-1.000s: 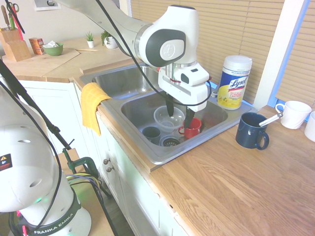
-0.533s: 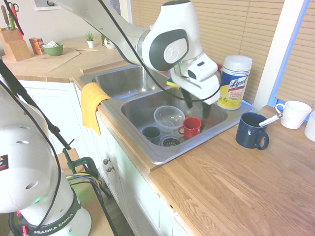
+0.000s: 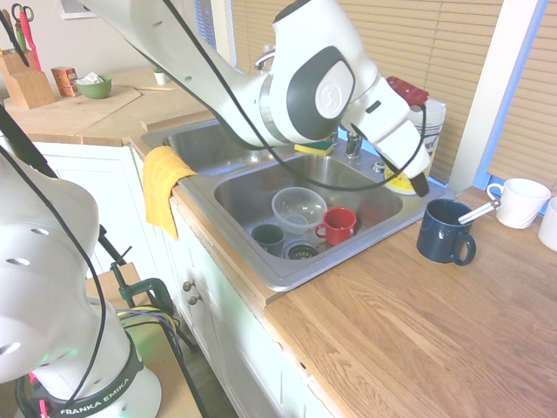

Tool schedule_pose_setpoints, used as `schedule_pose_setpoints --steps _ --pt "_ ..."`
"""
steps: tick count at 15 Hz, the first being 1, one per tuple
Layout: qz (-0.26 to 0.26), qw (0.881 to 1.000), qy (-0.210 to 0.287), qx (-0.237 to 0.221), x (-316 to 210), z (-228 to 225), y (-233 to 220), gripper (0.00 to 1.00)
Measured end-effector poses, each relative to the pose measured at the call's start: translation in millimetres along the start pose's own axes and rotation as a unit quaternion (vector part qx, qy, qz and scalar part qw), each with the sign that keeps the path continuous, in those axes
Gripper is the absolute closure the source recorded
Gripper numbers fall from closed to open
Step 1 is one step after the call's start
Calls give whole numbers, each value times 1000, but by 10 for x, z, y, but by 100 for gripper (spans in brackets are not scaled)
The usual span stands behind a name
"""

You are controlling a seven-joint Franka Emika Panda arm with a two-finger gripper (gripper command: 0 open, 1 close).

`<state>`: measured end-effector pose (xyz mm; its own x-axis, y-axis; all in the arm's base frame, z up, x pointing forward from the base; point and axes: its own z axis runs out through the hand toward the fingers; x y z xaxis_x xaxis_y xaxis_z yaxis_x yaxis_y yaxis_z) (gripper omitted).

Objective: Put the spoon into the sink

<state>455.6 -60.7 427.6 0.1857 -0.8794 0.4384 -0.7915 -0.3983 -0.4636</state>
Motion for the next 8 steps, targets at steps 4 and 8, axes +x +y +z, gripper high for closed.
schedule_pose_setpoints --steps 4,8 --pt "64 998 18 -3 259 31 69 0" --pt "98 993 58 -7 573 225 -15 0"
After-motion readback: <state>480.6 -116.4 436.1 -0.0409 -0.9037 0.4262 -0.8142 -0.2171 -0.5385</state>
